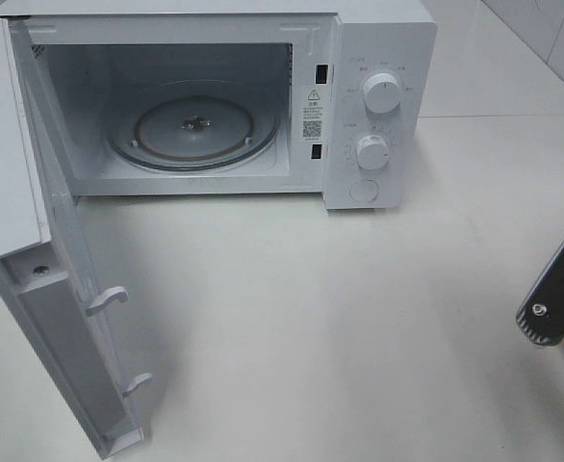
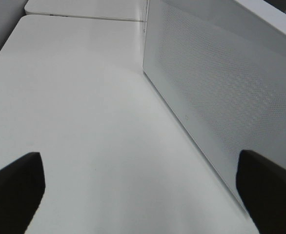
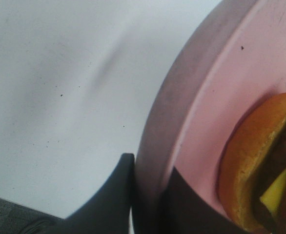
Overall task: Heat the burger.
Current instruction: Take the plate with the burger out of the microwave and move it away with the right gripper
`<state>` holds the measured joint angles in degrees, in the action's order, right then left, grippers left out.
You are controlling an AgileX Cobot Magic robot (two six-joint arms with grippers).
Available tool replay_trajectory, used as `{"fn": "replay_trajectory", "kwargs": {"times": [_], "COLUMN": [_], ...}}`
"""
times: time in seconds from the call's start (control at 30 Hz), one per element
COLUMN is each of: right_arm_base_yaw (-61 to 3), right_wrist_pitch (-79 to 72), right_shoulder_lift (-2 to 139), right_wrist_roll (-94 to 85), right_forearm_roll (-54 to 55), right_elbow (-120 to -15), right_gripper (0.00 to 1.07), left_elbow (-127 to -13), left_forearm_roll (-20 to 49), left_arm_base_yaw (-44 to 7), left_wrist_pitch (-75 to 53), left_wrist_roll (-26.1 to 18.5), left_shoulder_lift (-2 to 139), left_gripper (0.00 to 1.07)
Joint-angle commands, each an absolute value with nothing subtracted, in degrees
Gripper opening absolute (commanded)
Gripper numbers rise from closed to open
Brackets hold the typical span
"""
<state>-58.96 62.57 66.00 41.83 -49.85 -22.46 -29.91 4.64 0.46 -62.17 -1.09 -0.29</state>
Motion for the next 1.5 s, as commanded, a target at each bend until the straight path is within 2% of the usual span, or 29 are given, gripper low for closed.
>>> {"fn": "replay_trajectory", "kwargs": {"times": [0.03, 0.27, 0.6, 0.87, 1.23, 1.5], "right_arm_base_yaw": [-58.79, -57.93, -42.06, -36.15, -31.51, -31.46], "right_wrist_pitch": [64.11, 60.45, 55.29, 53.86, 46.93, 45.09], "right_shoulder_lift": [68.07, 72.65, 84.68, 94.54, 102.39, 102.96], "right_wrist_roll": [42.97, 44.63, 45.09, 48.70, 58.27, 61.25], "right_forearm_roll": [-53.92, -54.32, -53.69, -53.69, -55.46, -55.75], "right_elbow": [-22.75, -22.80, -29.39, -33.06, -33.46, -33.46], "right_gripper": [0.00, 0.00, 0.01, 0.01, 0.02, 0.06], "left_elbow": [-29.68, -29.68, -29.68, -29.68, -29.68, -29.68], "left_forearm_roll": [4.93, 4.93, 4.93, 4.93, 4.93, 4.93], "left_arm_base_yaw": [0.57, 0.57, 0.57, 0.57, 0.57, 0.57], "left_wrist_pitch": [-61.48, -61.48, -61.48, -61.48, -61.48, -61.48], "left_wrist_roll": [-1.20, -1.20, -1.20, -1.20, -1.20, -1.20], "left_shoulder_lift": [-0.69, -0.69, -0.69, -0.69, -0.69, -0.69], "left_gripper": [1.00, 1.00, 1.00, 1.00, 1.00, 1.00]}}
